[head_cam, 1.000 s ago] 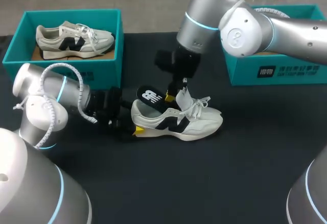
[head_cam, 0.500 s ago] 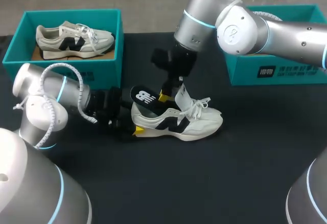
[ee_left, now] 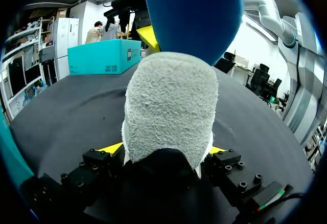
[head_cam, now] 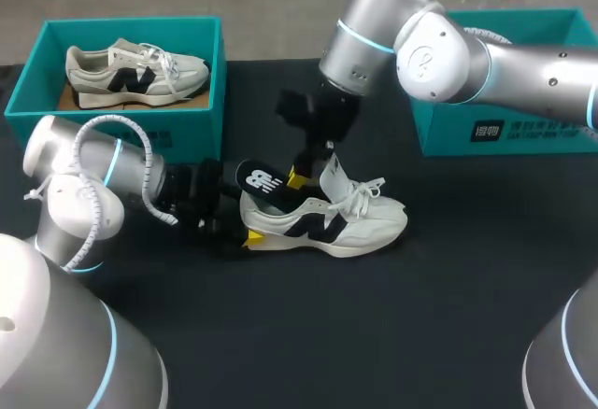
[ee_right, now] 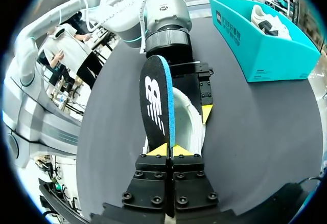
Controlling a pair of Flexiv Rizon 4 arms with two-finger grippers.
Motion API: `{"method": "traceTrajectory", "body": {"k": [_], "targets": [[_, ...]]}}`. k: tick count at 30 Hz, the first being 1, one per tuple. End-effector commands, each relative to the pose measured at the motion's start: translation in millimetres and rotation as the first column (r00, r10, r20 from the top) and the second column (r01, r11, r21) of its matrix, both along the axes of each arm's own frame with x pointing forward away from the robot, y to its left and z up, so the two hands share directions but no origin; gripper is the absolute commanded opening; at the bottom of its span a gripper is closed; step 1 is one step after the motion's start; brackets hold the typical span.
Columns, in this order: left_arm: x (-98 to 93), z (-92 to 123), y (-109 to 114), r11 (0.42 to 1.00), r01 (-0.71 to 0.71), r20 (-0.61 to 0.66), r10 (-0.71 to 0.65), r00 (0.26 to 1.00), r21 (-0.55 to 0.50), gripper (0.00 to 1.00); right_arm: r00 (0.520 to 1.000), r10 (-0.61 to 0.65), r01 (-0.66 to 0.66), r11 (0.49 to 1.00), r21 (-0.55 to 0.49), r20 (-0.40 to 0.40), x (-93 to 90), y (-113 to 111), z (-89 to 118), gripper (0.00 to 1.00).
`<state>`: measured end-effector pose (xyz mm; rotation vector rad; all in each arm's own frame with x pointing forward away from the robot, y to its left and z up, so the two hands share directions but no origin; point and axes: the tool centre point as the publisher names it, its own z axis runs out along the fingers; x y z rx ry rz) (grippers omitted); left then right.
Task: Take the shoe out of the shoebox, open the shoe tongue, remove and reinsert the insole, then place the shoe into the shoebox
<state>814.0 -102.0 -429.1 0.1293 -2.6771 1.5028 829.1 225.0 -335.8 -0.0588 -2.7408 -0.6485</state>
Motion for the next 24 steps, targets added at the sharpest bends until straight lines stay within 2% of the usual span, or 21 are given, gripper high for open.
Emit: {"method": "traceTrajectory", "body": {"k": [1, 9, 16, 17, 19, 24], "targets": [[-0.9, -2.6, -0.3, 1.000, -0.001, 0.001, 0.001, 1.000, -0.001, 0.00, 1.000, 0.016, -0.016, 0.999, 0.030, -0.013, 4.0, 5.0, -6.6, 0.00], [-0.9, -2.6, -0.3, 1.000, -0.001, 0.001, 0.001, 1.000, -0.001, 0.00, 0.998, 0.065, -0.063, 0.996, 0.062, -0.021, 4.8, 22.0, -2.0, 0.00], [-0.9, -2.6, -0.3, 1.000, -0.001, 0.001, 0.001, 1.000, -0.001, 0.00, 0.996, 0.081, -0.079, 0.994, 0.074, -0.031, 3.4, 26.1, -4.6, 0.00], [-0.9, -2.6, -0.3, 1.000, -0.001, 0.001, 0.001, 1.000, -0.001, 0.00, 0.996, 0.082, -0.079, 0.994, 0.076, -0.034, 2.8, 25.8, -5.2, 0.11], [-0.9, -2.6, -0.3, 1.000, -0.001, 0.001, 0.001, 1.000, -0.001, 0.00, 0.996, 0.083, -0.079, 0.993, 0.084, -0.039, 1.4, 24.6, -5.7, 0.23], [-0.9, -2.6, -0.3, 1.000, -0.001, 0.001, 0.001, 1.000, -0.001, 0.00, 0.995, 0.075, -0.068, 0.991, 0.114, -0.059, -0.8, 18.1, -6.6, 0.33]]}}
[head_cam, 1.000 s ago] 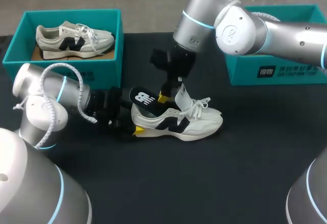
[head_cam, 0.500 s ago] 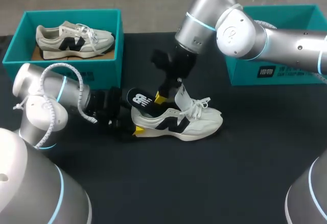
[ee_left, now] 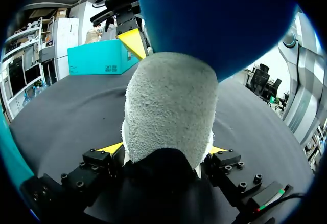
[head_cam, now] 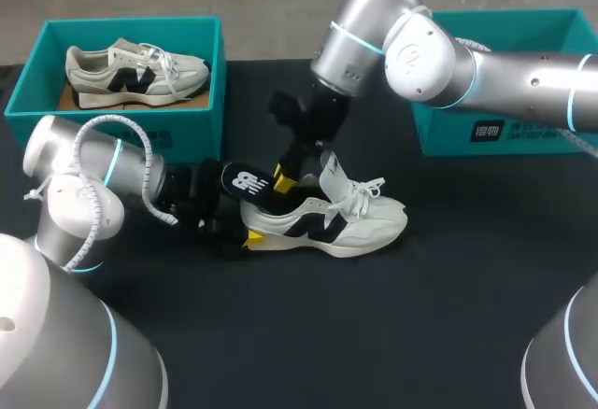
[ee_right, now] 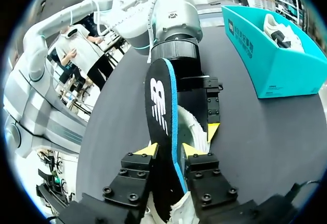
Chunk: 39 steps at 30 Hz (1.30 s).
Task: Take the shoe out of the shoebox, open the shoe tongue, remove and reinsert the insole, then place the shoe into the shoebox
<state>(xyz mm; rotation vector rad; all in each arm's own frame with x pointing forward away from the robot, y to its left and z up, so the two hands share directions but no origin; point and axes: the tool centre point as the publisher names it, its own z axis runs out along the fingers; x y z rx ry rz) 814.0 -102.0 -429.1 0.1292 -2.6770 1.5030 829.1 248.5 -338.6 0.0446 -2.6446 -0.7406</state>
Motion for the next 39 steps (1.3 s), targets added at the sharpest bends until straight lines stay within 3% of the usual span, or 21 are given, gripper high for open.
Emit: {"method": "traceTrajectory", "body": {"k": [1, 5, 11, 14, 17, 18, 30, 39], "targets": [[-0.9, -2.6, -0.2, 1.000, -0.001, 0.001, 0.001, 1.000, 0.000, 0.00, 1.000, -0.001, 0.001, 1.000, 0.021, -0.013, -0.9, -6.4, -4.2, 0.34], [-0.9, -2.6, -0.2, 1.000, -0.001, 0.001, 0.001, 1.000, 0.000, 0.00, 0.999, 0.005, -0.004, 1.000, 0.022, -0.037, -0.5, -9.1, -9.6, 0.38], [-0.9, -2.6, -0.2, 1.000, -0.001, 0.001, 0.001, 1.000, 0.000, 0.00, 0.998, 0.012, -0.010, 0.999, 0.032, -0.062, -0.8, -9.5, -13.9, 0.34], [-0.9, -2.6, -0.2, 1.000, -0.001, 0.001, 0.001, 1.000, 0.000, 0.00, 0.998, 0.018, -0.015, 0.999, 0.034, -0.064, -2.3, -7.5, -14.2, 0.26], [-0.9, -2.6, -0.2, 1.000, -0.001, 0.001, 0.001, 1.000, 0.000, 0.00, 0.998, 0.018, -0.016, 0.999, 0.035, -0.065, -2.8, -7.0, -13.9, 0.01], [-0.9, -2.6, -0.2, 1.000, -0.001, 0.001, 0.001, 1.000, 0.000, 0.00, 0.998, 0.020, -0.017, 0.999, 0.036, -0.065, -2.9, -7.2, -13.7, 0.00], [-0.9, -2.6, -0.2, 1.000, -0.001, 0.001, 0.001, 1.000, 0.000, 0.00, 0.997, -0.020, 0.029, 0.992, 0.125, -0.071, 1.9, -6.2, 11.9, 0.00], [-0.9, -2.6, -0.2, 1.000, -0.001, 0.001, 0.001, 1.000, 0.000, 0.00, 0.994, -0.099, 0.108, 0.974, 0.201, -0.051, 15.8, -4.1, 48.3, 0.00]]}}
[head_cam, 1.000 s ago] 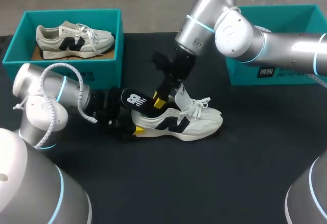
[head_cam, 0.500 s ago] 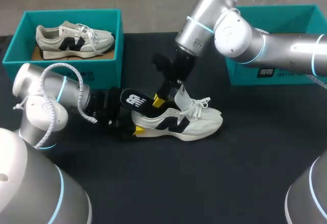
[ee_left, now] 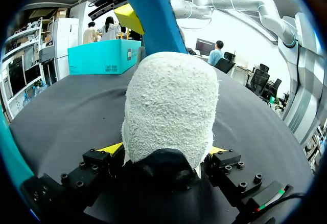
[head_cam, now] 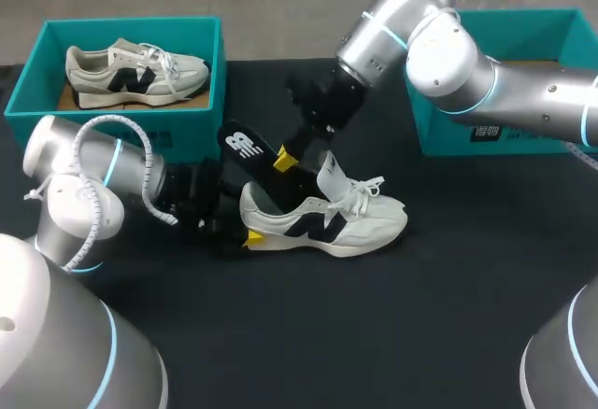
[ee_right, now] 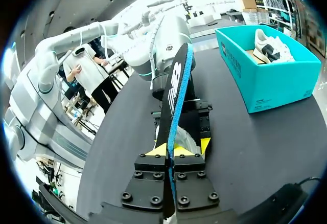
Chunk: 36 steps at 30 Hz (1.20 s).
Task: Take the shoe out of the shoebox, open the shoe tongue, remove and reinsert the insole, then place the shoe into the shoebox
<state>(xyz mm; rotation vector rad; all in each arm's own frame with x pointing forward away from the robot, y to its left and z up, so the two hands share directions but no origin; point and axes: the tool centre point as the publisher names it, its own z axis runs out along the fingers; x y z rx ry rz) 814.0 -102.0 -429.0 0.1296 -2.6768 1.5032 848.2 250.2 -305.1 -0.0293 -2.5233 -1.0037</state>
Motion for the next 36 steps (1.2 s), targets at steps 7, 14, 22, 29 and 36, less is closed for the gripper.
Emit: {"method": "traceTrajectory", "body": {"k": [7, 14, 22, 29, 36], "targets": [[-0.9, -2.6, -0.3, 1.000, -0.001, 0.001, 0.001, 1.000, 0.000, 0.00, 0.991, -0.129, 0.127, 0.988, 0.084, 0.022, 9.9, -2.0, 46.3, 0.00], [-0.9, -2.6, -0.3, 1.000, -0.001, 0.001, 0.001, 1.000, 0.000, 0.00, 0.980, -0.197, 0.191, 0.970, 0.151, 0.031, 24.8, 2.0, 72.9, 0.00], [-0.9, -2.6, -0.3, 1.000, -0.001, 0.001, 0.001, 1.000, 0.000, 0.00, 0.976, -0.216, 0.207, 0.965, 0.163, 0.035, 31.0, 4.2, 79.2, 0.00], [-0.9, -2.6, -0.3, 1.000, -0.001, 0.001, 0.001, 1.000, 0.000, 0.00, 0.976, -0.216, 0.207, 0.965, 0.163, 0.035, 31.0, 4.2, 79.2, 0.00], [-0.9, -2.6, -0.3, 1.000, -0.001, 0.001, 0.001, 1.000, 0.000, 0.00, 0.976, -0.216, 0.207, 0.965, 0.163, 0.035, 31.0, 4.2, 79.2, 0.00]]}}
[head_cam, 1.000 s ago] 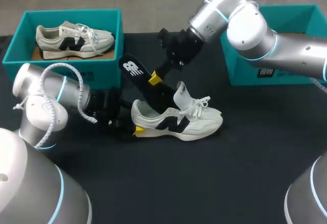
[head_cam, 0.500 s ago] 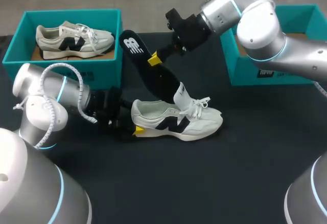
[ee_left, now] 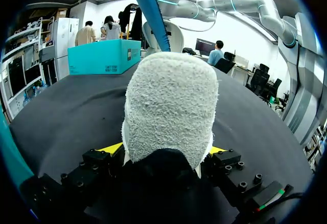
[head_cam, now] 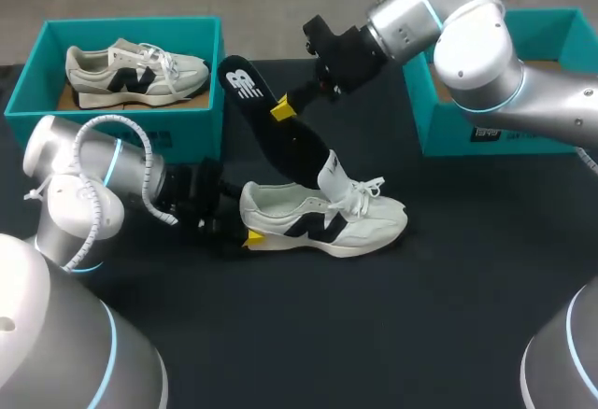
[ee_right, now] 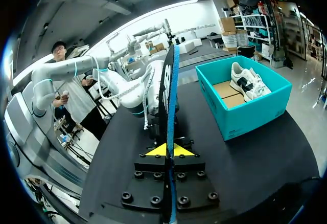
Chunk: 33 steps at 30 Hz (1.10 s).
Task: Take the shoe out of the shoebox, open the shoe tongue, remove and reinsert the insole, then place the shoe into the shoebox
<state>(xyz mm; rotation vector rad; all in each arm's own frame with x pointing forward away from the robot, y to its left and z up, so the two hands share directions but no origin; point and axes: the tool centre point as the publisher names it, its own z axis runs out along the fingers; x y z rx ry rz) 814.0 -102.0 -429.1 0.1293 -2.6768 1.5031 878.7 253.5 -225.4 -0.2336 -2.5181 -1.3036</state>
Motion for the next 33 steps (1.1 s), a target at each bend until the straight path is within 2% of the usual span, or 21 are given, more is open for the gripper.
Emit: {"method": "traceTrajectory", "body": {"k": [1, 17, 23, 29, 33], "targets": [[-0.9, -2.6, -0.2, 1.000, -0.001, 0.001, 0.001, 1.000, 0.000, 0.00, 1.000, 0.000, 0.000, 1.000, 0.000, 0.000, 0.5, 0.9, -0.5, 0.00], [-0.9, -2.6, -0.2, 1.000, -0.001, 0.001, 0.001, 1.000, 0.000, 0.00, 1.000, 0.000, 0.000, 1.000, 0.000, 0.000, 0.5, 0.9, -0.5, 0.00], [-0.9, -2.6, -0.2, 1.000, -0.001, 0.001, 0.001, 1.000, 0.000, 0.00, 0.998, 0.012, -0.009, 0.999, 0.053, -0.057, -3.0, 2.3, 16.5, 0.00], [-0.9, -2.6, -0.2, 1.000, -0.001, 0.001, 0.001, 1.000, 0.000, 0.00, 0.997, -0.007, 0.015, 0.994, 0.106, -0.082, -7.1, -0.3, 33.3, 0.00], [-0.9, -2.6, -0.2, 1.000, -0.001, 0.001, 0.001, 1.000, 0.000, 0.00, 0.996, -0.021, 0.031, 0.994, 0.106, -0.090, -10.9, -3.1, 36.9, 0.00]]}}
